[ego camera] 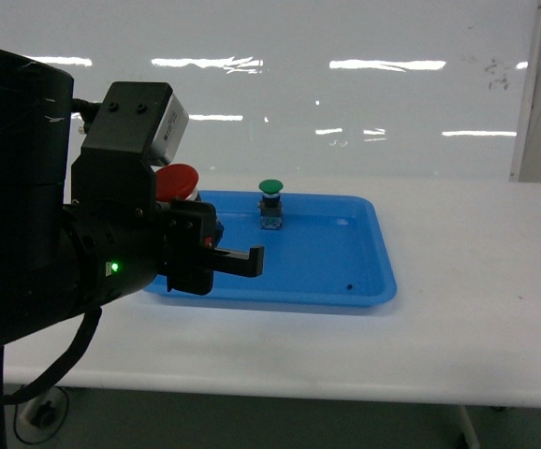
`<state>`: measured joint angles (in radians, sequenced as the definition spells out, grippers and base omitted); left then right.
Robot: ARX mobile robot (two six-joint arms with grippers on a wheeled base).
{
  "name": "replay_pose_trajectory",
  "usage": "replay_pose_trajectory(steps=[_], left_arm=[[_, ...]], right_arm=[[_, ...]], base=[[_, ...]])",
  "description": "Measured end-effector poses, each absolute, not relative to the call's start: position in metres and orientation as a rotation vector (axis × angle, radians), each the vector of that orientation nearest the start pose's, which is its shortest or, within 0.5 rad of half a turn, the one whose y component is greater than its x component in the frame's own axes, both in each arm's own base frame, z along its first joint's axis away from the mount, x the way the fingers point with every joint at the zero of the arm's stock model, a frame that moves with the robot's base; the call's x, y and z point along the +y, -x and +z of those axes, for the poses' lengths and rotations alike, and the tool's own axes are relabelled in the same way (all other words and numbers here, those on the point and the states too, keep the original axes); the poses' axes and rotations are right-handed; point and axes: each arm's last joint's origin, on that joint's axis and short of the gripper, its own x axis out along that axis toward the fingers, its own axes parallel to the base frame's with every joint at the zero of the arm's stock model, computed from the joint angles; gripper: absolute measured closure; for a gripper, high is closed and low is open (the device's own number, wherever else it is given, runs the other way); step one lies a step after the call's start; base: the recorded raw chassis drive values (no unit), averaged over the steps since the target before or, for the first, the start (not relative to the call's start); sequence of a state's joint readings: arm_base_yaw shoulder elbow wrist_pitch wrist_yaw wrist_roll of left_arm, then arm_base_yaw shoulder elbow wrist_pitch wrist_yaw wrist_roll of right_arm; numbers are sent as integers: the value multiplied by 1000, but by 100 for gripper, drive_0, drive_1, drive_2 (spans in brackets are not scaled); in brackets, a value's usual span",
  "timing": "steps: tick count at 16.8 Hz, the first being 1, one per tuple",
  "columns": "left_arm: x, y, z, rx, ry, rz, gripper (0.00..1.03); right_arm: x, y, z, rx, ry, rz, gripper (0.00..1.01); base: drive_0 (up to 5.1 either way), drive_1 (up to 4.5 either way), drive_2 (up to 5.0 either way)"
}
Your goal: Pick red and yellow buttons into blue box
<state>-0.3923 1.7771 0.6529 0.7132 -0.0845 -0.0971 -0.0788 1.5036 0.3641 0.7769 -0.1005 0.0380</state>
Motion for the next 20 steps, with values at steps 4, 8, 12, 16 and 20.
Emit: replay_pose_trajectory(steps=[4,8,12,16,20], left_arm=[[-121,-299,128,414,-2,-286,78],[-121,-299,128,414,-2,-286,78],[-121,-299,128,415,-2,-286,78],[-121,-299,128,414,-2,-286,78],[-121,-299,128,413,-2,-287,78]], right_arm=[[-17,-249,135,362,-70,15,63],[-17,-249,135,362,-70,15,63],[-17,-249,135,362,-70,15,63],[-17,-249,135,360,-70,15,63],[-17,-249,135,361,-70,15,63]], base=[[473,-381,-53],[475,-368,-107],[492,-330,-148],[506,-312,-139],[506,-312,-139]])
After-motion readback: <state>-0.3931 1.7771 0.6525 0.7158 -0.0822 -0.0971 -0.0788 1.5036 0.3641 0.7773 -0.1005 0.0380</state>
